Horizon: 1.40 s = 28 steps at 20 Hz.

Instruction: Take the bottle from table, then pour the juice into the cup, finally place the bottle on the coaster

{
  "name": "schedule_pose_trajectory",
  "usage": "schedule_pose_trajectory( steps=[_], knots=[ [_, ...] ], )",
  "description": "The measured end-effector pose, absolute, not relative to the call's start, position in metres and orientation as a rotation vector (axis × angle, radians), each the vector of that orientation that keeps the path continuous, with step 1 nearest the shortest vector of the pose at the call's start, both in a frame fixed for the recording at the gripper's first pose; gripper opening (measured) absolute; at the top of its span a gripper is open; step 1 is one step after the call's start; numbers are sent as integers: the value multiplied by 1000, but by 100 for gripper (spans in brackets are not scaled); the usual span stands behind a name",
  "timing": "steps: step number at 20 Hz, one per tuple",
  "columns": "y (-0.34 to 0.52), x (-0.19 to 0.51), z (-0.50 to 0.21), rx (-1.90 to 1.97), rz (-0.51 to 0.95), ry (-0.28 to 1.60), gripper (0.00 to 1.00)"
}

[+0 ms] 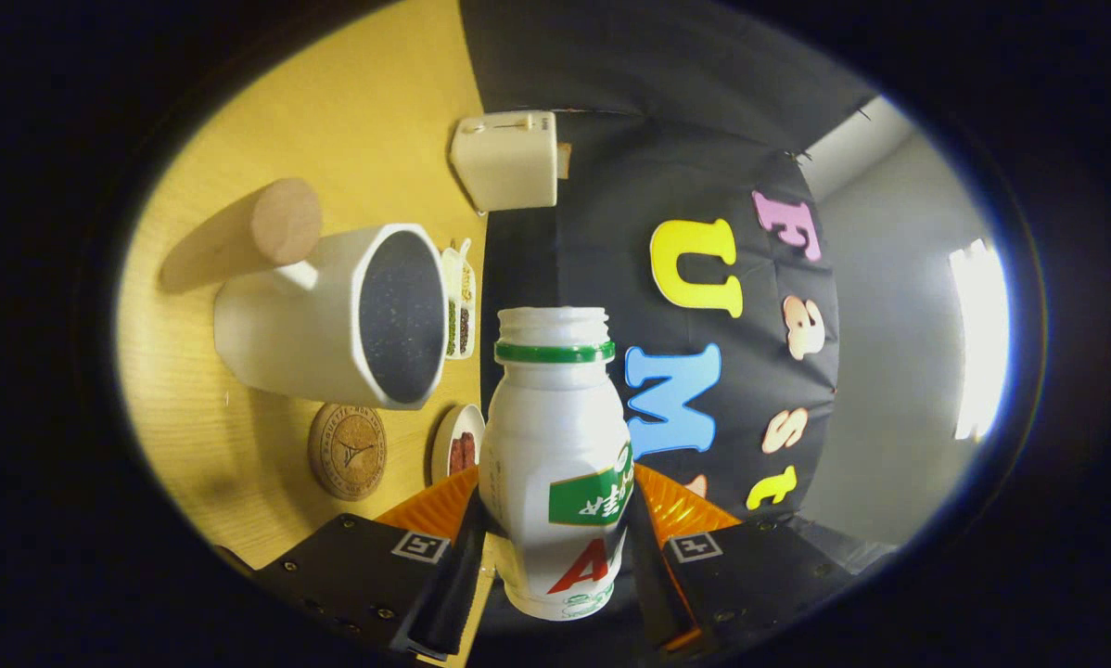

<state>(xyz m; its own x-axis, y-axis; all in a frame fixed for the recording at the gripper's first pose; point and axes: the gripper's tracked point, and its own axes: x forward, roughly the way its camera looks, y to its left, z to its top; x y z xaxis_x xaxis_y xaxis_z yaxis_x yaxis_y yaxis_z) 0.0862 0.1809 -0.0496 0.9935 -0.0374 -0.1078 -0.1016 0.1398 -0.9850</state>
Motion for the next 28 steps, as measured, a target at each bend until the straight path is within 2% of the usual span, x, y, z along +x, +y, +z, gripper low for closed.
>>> schedule_pose_trajectory(
  steps=[9,16,28],
  knots=[
    [159,82,-43,-863,63,169,71],
    [171,87,-55,-412,157,176,71],
    [179,96,-84,-98,253,245,71]
  ],
)
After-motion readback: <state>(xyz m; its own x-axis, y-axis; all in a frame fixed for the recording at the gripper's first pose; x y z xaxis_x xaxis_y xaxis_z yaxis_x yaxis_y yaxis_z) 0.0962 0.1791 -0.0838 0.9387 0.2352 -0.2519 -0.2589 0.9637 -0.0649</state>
